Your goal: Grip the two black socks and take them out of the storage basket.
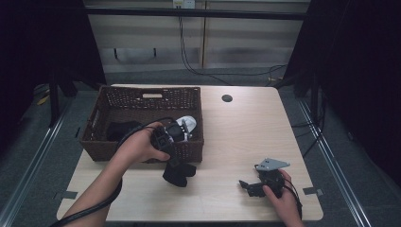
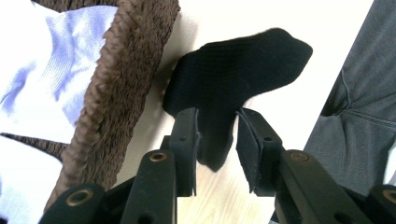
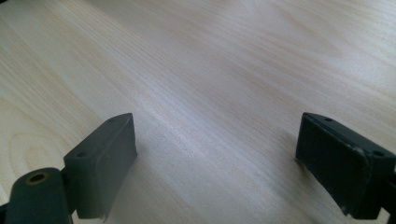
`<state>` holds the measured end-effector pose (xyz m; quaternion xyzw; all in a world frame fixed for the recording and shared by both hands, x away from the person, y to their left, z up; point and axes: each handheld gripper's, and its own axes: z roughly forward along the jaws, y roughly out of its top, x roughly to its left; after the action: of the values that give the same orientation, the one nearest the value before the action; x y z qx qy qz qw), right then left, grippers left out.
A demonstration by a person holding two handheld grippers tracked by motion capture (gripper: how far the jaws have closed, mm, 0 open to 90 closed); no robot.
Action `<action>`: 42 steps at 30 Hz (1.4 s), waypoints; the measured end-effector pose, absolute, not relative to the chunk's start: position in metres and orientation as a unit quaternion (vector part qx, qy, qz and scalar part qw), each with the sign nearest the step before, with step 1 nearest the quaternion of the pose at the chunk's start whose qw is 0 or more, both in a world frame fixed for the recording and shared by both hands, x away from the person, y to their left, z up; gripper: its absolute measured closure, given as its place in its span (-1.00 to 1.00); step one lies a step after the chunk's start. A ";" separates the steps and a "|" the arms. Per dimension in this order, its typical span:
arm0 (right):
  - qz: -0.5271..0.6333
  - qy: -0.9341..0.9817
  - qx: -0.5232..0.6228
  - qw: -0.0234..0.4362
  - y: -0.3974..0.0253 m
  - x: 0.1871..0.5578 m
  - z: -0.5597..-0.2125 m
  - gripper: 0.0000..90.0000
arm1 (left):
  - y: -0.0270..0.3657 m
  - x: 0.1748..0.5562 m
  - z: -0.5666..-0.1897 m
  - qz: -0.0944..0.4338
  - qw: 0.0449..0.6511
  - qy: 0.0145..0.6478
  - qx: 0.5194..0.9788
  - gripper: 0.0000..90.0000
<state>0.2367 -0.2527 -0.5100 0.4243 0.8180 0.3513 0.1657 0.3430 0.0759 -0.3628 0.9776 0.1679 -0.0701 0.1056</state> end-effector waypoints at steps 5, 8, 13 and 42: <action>0.351 0.818 0.424 0.166 -0.253 0.237 -0.510 -0.74 | 0.080 0.344 -0.360 -0.072 0.103 0.167 0.978 0.48; 0.351 0.818 0.424 0.166 -0.253 0.237 -0.510 -0.74 | 0.081 0.343 -0.362 -0.075 0.100 0.167 0.978 0.48; 0.351 0.818 0.424 0.166 -0.253 0.237 -0.510 -0.74 | 0.082 0.343 -0.365 -0.080 0.102 0.173 0.976 0.47; 0.353 0.817 0.425 0.167 -0.253 0.237 -0.510 -0.74 | 0.147 0.399 -0.326 -0.042 0.144 0.284 0.947 -0.21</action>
<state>0.2368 -0.2526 -0.5101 0.4249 0.8168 0.3527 0.1670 0.3995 0.1467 -0.3257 0.9469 0.2842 -0.0421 0.1440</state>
